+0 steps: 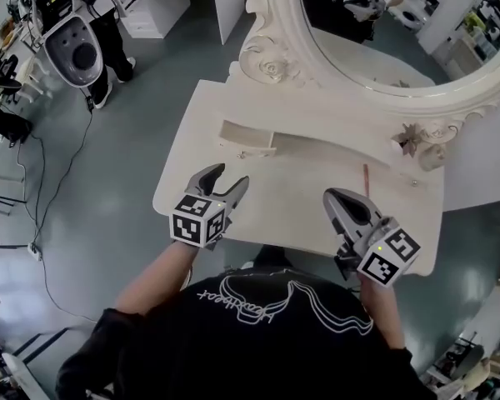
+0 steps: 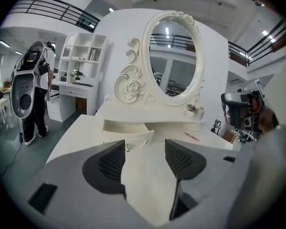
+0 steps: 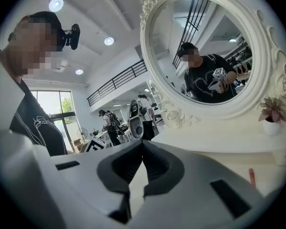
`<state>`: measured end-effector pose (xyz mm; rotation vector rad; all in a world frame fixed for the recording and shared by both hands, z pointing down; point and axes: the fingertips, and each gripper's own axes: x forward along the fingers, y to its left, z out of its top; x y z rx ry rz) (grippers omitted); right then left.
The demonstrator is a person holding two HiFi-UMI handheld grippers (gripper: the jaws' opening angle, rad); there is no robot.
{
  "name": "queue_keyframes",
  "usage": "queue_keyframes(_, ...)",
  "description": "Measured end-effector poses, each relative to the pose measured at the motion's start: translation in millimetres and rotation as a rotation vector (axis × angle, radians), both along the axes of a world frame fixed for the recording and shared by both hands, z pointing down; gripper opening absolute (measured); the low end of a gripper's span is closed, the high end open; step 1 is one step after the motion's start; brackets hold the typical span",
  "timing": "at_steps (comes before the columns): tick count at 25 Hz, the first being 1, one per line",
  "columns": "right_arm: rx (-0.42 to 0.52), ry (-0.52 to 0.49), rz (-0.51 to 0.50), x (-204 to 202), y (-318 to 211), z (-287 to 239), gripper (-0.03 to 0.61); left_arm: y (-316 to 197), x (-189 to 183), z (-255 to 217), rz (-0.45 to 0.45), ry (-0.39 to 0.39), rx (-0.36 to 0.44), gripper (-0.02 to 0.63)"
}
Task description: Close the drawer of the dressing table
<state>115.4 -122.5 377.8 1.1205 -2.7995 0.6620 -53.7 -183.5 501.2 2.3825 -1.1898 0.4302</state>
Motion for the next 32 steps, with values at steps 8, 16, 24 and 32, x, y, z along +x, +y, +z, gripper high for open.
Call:
queue_keyframes(8, -0.030, 0.017, -0.010, 6, -23, 10, 0.004, -30, 5, 40, -0.013, -0.071, -0.046, 0.261)
queue_keyframes(16, -0.061, 0.031, 0.014, 17, -31, 19, 0.003, -49, 11, 69, -0.040, -0.096, -0.090, 0.258)
queue_keyframes(24, -0.088, 0.029, 0.016, 26, -34, 26, 0.003, -58, 12, 79, -0.084, -0.118, -0.104, 0.190)
queue_keyframes(32, -0.103, 0.023, 0.001, 23, -38, 32, 0.003, -62, 9, 82, -0.127, -0.112, -0.099, 0.101)
